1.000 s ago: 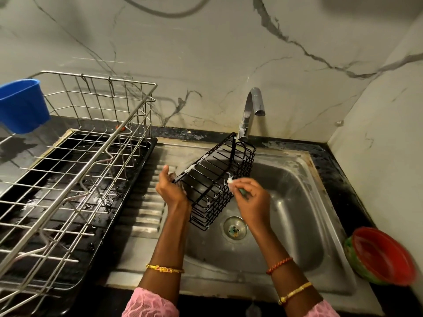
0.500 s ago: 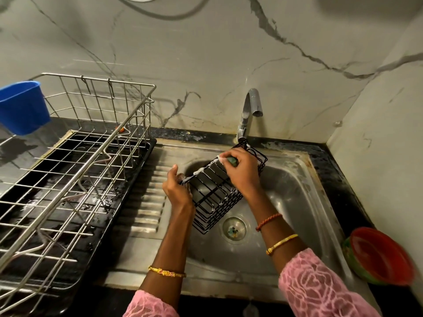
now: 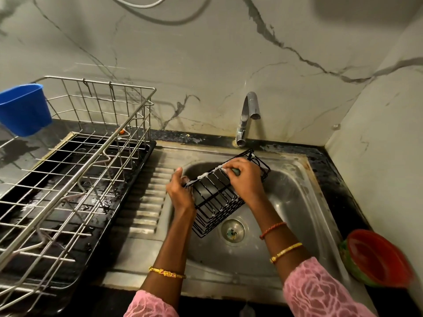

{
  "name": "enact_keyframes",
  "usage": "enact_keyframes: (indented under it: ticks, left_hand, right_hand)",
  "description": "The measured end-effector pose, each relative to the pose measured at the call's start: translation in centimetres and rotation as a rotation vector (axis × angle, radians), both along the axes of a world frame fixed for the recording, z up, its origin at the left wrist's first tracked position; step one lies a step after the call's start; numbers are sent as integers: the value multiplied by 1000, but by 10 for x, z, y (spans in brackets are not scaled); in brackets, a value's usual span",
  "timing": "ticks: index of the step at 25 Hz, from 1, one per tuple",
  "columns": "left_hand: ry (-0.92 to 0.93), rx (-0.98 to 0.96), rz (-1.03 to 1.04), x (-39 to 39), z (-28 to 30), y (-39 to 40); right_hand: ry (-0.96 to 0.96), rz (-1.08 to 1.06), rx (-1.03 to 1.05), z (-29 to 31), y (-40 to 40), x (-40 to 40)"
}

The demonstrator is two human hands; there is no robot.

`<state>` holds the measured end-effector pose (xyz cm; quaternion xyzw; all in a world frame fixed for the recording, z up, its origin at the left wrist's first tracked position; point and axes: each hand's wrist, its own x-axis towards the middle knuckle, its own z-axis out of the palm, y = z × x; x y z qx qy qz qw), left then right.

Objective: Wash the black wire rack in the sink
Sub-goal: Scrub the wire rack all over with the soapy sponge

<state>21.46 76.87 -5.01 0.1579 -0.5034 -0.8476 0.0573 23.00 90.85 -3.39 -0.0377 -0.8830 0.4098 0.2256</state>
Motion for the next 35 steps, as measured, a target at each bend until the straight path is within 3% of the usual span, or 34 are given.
enact_keyframes:
  ticks: [6, 9, 12, 14, 17, 20, 28, 35]
  left_hand:
    - [10, -43, 64, 0, -8, -2]
    - [6, -58, 66, -3, -10, -2]
    - [43, -101, 59, -1, -4, 0]
    - [73, -128, 51, 1, -1, 3]
    - [95, -105, 28, 1, -4, 9]
    - [70, -54, 48, -2, -9, 8]
    - [40, -8, -2, -4, -15, 9]
    - [-13, 29, 13, -7, -13, 9]
  right_hand:
    - [98, -107, -80, -32, 7, 40]
    - [54, -205, -112, -51, 15, 71]
    - [149, -265, -163, -37, 21, 60]
    - [191, -219, -188, -12, 22, 32]
    - [27, -105, -121, 14, 20, -5]
    - [-20, -90, -100, 11, 20, -5]
    - [86, -106, -105, -16, 39, 39]
    - [0, -99, -119, 3, 26, 7]
